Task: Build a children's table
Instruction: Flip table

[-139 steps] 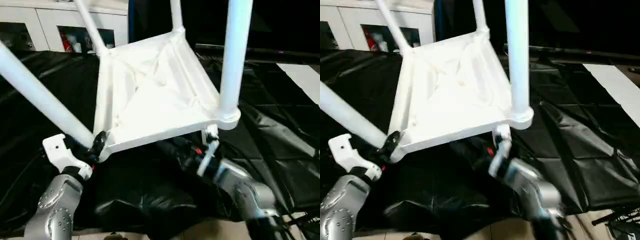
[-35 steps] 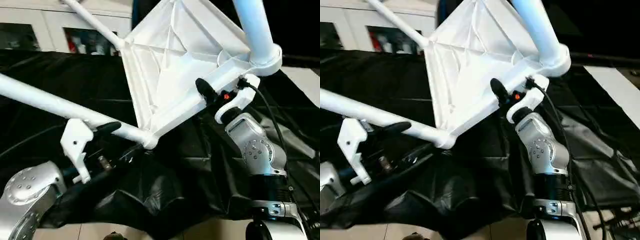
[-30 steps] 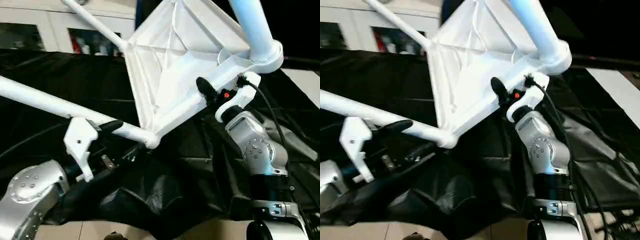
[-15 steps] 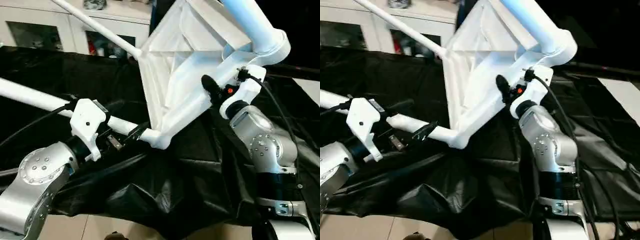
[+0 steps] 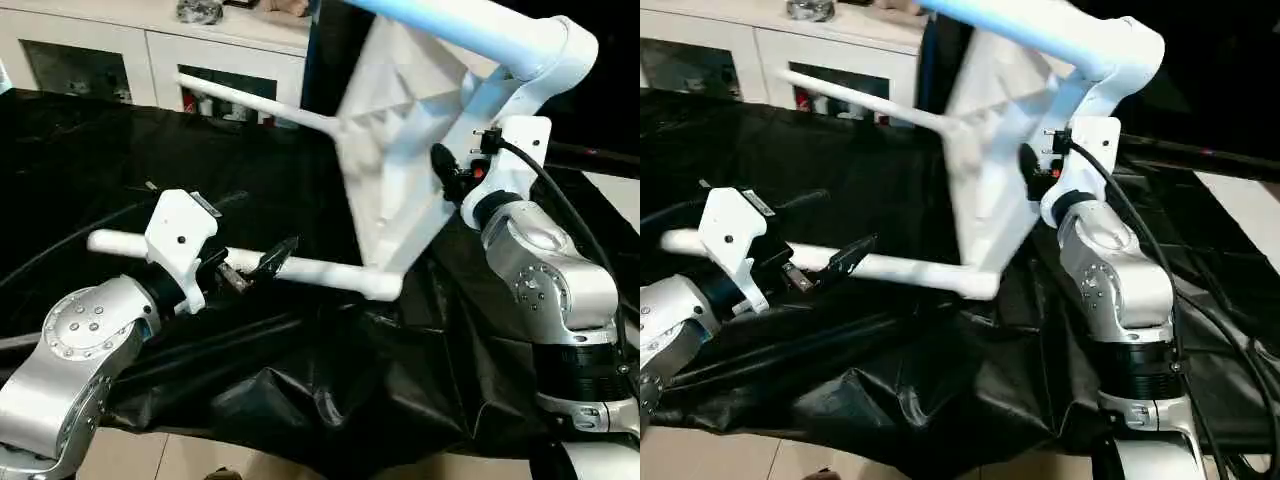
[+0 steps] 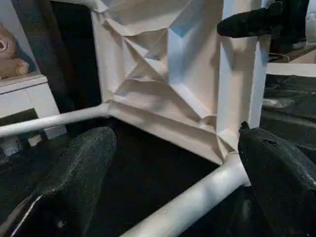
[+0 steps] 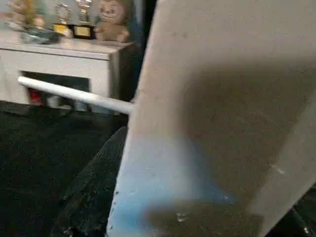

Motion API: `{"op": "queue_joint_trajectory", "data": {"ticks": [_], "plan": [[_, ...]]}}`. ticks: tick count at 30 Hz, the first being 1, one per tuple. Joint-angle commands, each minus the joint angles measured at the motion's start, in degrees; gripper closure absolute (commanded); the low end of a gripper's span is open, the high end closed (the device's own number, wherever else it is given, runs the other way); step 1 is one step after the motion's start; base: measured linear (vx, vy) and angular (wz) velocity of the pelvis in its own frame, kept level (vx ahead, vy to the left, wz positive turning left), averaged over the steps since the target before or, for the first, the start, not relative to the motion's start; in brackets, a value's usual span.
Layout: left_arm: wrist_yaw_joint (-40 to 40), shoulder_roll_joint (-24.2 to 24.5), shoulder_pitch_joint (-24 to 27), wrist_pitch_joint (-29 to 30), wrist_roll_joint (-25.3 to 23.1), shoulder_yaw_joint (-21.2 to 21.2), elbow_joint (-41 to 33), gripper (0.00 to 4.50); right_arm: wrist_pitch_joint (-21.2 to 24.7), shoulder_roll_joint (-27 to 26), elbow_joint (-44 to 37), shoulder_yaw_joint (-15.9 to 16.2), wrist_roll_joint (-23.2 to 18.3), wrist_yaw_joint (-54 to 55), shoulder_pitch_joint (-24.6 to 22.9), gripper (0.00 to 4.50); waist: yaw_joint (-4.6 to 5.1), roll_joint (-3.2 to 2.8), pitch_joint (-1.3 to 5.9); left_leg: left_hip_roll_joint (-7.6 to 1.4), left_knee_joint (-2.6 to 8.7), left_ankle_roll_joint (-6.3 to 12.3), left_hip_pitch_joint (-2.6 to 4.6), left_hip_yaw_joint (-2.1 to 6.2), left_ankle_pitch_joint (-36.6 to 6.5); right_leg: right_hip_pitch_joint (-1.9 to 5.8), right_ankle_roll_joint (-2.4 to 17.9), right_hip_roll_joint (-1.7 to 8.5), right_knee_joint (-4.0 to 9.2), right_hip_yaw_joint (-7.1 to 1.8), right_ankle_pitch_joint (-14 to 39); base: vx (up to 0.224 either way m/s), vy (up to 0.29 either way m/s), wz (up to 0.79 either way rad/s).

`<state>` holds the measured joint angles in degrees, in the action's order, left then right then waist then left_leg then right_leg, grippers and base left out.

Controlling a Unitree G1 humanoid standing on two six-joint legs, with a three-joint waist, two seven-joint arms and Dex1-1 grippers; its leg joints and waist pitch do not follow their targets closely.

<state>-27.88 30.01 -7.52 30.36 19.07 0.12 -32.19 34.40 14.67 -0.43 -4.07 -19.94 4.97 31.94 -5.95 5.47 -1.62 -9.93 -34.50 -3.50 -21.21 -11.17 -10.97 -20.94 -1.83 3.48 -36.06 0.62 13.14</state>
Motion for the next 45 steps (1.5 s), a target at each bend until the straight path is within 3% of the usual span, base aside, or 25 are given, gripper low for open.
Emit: {"op": "queue_joint_trajectory", "data": {"ticks": [1, 4, 9, 12, 17, 19, 20, 23, 24, 25, 26, 27, 28, 32, 34, 37, 39, 42, 45], "plan": [[-0.1, -0.2, -1.2, -0.6, -0.3, -0.5, 0.6, 0.0, 3.2, 1.3, 2.9, -0.6, 3.5, 2.0, -2.0, 2.43, 1.09, -1.6, 1.59, -2.66, 5.22, -8.15, 2.0, 2.15, -24.2, -1.67, 1.3, 3.26, 5.56, -1.8, 23.2, 0.0, 0.0, 0.0], [-0.4, -0.5, -1.6, -0.8, -0.2, -0.7, 0.9, 0.0, 4.2, 1.4, 2.8, -0.3, 5.4, 2.4, -2.2, 2.43, 1.54, -1.48, 1.63, -2.66, 5.22, -8.01, 1.77, 2.22, -23.8, -1.59, 1.4, 3.3, 5.55, -1.79, 23.2, 0.0, 0.0, 0.0], [-0.3, 0.2, -2.9, -1.7, -2.6, -2.1, 2.3, 0.0, 5.5, 1.2, 3.7, 0.8, 5.3, 1.8, -3.2, 2.44, 1.87, -1.56, 1.73, -2.7, 5.27, -7.95, 1.64, 2.29, -22.8, -1.43, 1.5, 3.27, 5.39, -1.79, 21.2, 0.0, 0.0, 0.0], [-0.2, 1.2, -4.5, -3.5, -6.2, -4.1, 4.1, 0.0, 3.1, 2.8, 6.5, 3.8, 4.7, -4.5, -3.7, 2.44, 1.94, -1.75, 1.78, -2.72, 5.22, -7.76, 1.69, 2.27, -23.4, -1.42, 1.4, 3.21, 5.29, -1.78, 20.1, 0.0, 0.0, 0.0], [0.0, 1.0, -6.7, -5.9, -7.6, -4.3, 5.4, 0.0, -0.5, 4.9, 9.0, 6.0, 6.3, -9.8, -3.6, 2.44, 2.47, -1.49, 1.77, -2.75, 5.19, -7.35, 1.47, 2.41, -23.6, -1.12, 2.7, 3.38, 5.37, -1.69, 19.9, 0.0, 0.0, 0.0], [-1.5, 2.6, -8.5, -8.6, -9.7, -5.4, 6.3, 0.0, -2.1, 6.3, 10.4, 6.8, 7.5, -12.8, -3.5, 1.77, 2.83, -1.19, 1.75, -2.78, 5.13, -6.88, 1.29, 2.49, -23.2, -1.02, 3.0, 3.45, 5.37, -1.71, 20.1, 0.0, 0.0, 0.0], [-1.9, 2.9, -8.7, -9.0, -9.9, -5.6, 6.5, 0.0, -2.4, 6.4, 10.5, 6.9, 7.6, -13.2, -3.5, 1.77, 2.99, -0.75, 1.79, -2.78, 5.14, -6.72, 1.22, 2.47, -23.2, -0.92, 3.1, 3.41, 5.36, -1.66, 20.2, 0.0, 0.0, 0.0], [-5.6, 4.4, -11.1, -9.7, -9.2, -6.3, 6.2, 0.0, -2.5, 7.0, 10.3, 7.1, 8.0, -14.2, -3.7, 1.67, 3.05, -1.06, 1.82, -2.79, 5.1, -6.6, 1.17, 2.51, -22.4, -1.06, 4.4, 3.44, 5.22, -1.71, 18.8, 0.0, 0.0, 0.0], [-5.7, 4.4, -11.7, -10.6, -9.5, -6.3, 6.3, 0.0, -2.8, 7.1, 10.2, 7.2, 8.0, -14.5, -3.8, 1.38, 2.75, -0.98, 2.37, -2.89, 4.84, -6.48, 1.15, 2.39, -19.5, -0.64, 5.1, 3.44, 4.8, -1.67, 14.2, 0.0, 0.0, 0.0], [-5.0, 4.1, -13.1, -11.7, -10.4, -6.3, 6.0, 0.0, -2.6, 7.1, 9.2, 7.3, 7.9, -14.4, -4.2, 1.38, 2.61, -1.16, 2.71, -3.1, 4.69, -6.31, 0.93, 2.31, -14.5, -0.28, 6.1, 3.23, 3.84, -1.56, 6.2, 0.0, 0.0, 0.0], [-5.5, 3.4, -14.3, -13.1, -9.6, -6.1, 5.3, 0.0, -2.2, 7.0, 7.8, 7.3, 7.8, -14.0, -4.8, 1.32, 2.73, -0.73, 2.87, -3.04, 4.46, -5.83, 0.48, 2.3, -11.3, 0.25, 6.5, 3.05, 3.43, -1.42, 2.5, 0.0, 0.0, 0.0], [-5.5, 3.4, -14.3, -13.1, -9.6, -6.1, 5.3, 0.0, -2.2, 7.0, 7.8, 7.3, 7.8, -14.0, -4.8, 1.32, 2.31, -0.86, 3.04, -2.77, 3.88, -4.62, 0.46, 1.78, -5.3, 0.39, 7.3, 2.96, 2.9, -1.46, -4.6, 0.0, 0.0, 0.0], [-6.2, 3.1, -14.9, -13.8, -8.9, -6.0, 4.6, 0.0, -2.3, 6.8, 6.8, 7.3, 8.1, -13.9, -5.4, 1.19, 2.41, -0.99, 2.77, -2.55, 3.93, -4.33, 0.0, 1.6, -3.4, 0.63, 8.2, 2.88, 2.74, -1.43, -7.3, 0.0, 0.0, 0.0], [-5.5, 3.9, -16.0, -16.5, -11.9, -6.9, 3.5, 0.0, -3.8, 5.7, 3.1, 6.4, 8.8, -12.8, -8.0, 0.89, 2.33, -0.84, 2.41, -2.76, 4.06, -4.0, 0.2, 1.43, -6.7, 0.56, 7.2, 3.1, 3.23, -1.68, -2.8, 0.0, 0.0, 0.0], [-5.2, 4.4, -16.8, -18.5, -14.1, -7.3, 3.4, 0.0, -5.4, 4.9, 0.6, 5.6, 8.9, -12.2, -10.2, 0.57, 2.3, -1.11, 2.27, -2.96, 4.2, -4.32, 0.43, 1.49, -8.1, 0.26, 6.4, 3.13, 3.41, -1.71, 0.1, 0.0, 0.0, 0.0], [-2.7, 3.4, -16.9, -21.1, -15.9, -6.0, 4.0, 0.0, -12.7, 2.7, -2.1, 2.7, 7.7, -10.9, -11.9, 0.4, 2.44, -1.48, 2.09, -3.07, 4.41, -5.25, 0.54, 1.62, -10.9, -0.04, 6.1, 3.23, 3.66, -1.67, 3.8, 0.0, 0.0, 0.0], [-2.1, 2.2, -17.5, -23.0, -15.5, -5.3, 5.1, 0.0, -15.0, 2.2, -3.8, 1.9, 6.8, -11.6, -13.0, 0.13, 2.46, -1.65, 1.98, -3.1, 4.54, -5.42, 0.6, 1.64, -12.4, -0.15, 6.1, 3.23, 3.86, -1.72, 5.6, 0.0, 0.0, 0.0], [-1.3, 1.7, -17.9, -24.0, -16.7, -5.3, 6.5, 0.0, -18.2, 2.9, -6.4, 2.3, 7.5, -12.9, -16.0, 0.01, 2.29, -1.87, 1.85, -3.07, 4.57, -5.3, 0.74, 1.63, -13.7, -0.45, 5.3, 3.15, 4.12, -1.77, 7.0, 0.0, 0.0, 0.0], [-1.2, 2.0, -16.5, -25.3, -18.3, -6.2, 7.1, 0.0, -20.4, 3.1, -7.6, 2.5, 9.1, -13.0, -18.4, 0.01, 2.37, -1.7, 1.86, -3.04, 4.66, -4.93, 0.45, 1.8, -13.7, -0.25, 5.1, 3.26, 4.17, -1.77, 7.6, 0.0, 0.0, 0.0]]}}
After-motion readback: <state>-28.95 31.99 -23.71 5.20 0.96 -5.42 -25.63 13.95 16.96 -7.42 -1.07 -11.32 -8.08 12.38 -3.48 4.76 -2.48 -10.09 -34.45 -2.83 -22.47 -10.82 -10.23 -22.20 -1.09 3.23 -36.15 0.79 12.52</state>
